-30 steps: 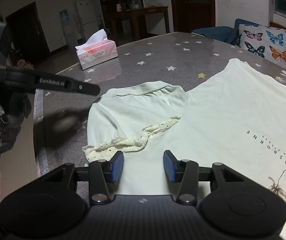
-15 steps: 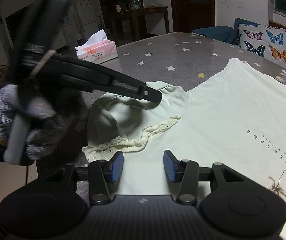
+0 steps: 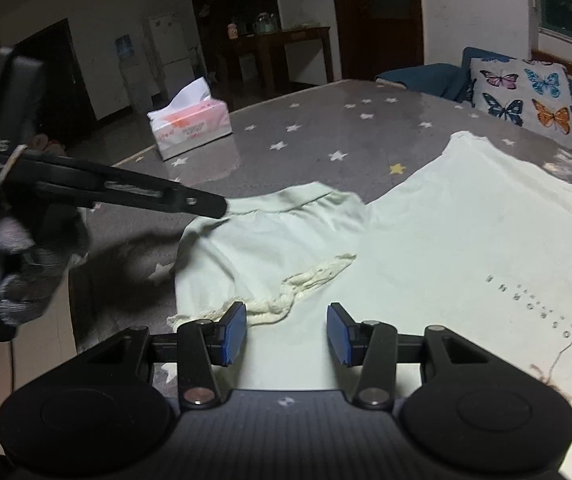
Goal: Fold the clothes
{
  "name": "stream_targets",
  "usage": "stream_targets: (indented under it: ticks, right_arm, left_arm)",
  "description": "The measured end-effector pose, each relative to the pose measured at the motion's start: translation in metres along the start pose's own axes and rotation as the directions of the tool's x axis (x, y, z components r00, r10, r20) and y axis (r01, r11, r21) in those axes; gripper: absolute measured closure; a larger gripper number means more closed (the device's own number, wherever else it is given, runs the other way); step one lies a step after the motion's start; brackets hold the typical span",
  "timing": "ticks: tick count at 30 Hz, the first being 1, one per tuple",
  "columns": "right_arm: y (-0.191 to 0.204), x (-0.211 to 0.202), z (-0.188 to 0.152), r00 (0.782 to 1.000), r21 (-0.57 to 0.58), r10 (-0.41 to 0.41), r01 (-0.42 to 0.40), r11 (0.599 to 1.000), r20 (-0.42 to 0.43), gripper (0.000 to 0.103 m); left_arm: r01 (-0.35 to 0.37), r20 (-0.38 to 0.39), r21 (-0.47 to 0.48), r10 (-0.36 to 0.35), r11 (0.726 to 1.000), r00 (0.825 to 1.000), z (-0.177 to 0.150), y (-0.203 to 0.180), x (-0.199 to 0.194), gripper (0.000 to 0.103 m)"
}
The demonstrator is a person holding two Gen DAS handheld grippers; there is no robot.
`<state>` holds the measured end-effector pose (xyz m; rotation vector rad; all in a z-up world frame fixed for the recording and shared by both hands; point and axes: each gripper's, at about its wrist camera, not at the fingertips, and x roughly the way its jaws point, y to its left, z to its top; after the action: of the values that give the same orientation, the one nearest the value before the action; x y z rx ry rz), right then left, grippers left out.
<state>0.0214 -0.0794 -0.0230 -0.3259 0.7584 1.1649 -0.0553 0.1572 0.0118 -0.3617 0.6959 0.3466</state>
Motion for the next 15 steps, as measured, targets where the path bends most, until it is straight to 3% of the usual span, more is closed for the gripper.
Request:
stream_targets:
  ticks: [7, 10, 11, 15]
  right_arm:
    - [0.005, 0.003, 0.001, 1.0, 0.0, -0.026, 0.026, 1.0, 0.01, 0.058]
    - [0.008, 0.006, -0.001, 1.0, -0.007, -0.022, 0.022, 1.0, -0.007, 0.058]
    - [0.009, 0.007, -0.001, 1.0, -0.011, -0.02, 0.02, 1.0, -0.013, 0.058]
    - [0.012, 0.009, -0.004, 1.0, -0.017, -0.018, 0.018, 1.0, -0.015, 0.058]
  left_arm:
    - [0.018, -0.041, -0.065, -0.021, 0.998, 0.999, -0.014, 0.003, 0.0, 0.062]
    - [0.037, -0.04, -0.061, -0.04, 0.997, 0.998, -0.014, -0.002, 0.005, 0.079]
    - [0.043, -0.039, -0.059, -0.046, 0.997, 0.998, -0.014, -0.003, 0.007, 0.091]
    - [0.078, -0.019, -0.059, -0.079, 0.995, 0.997, -0.011, -0.008, 0.008, 0.101]
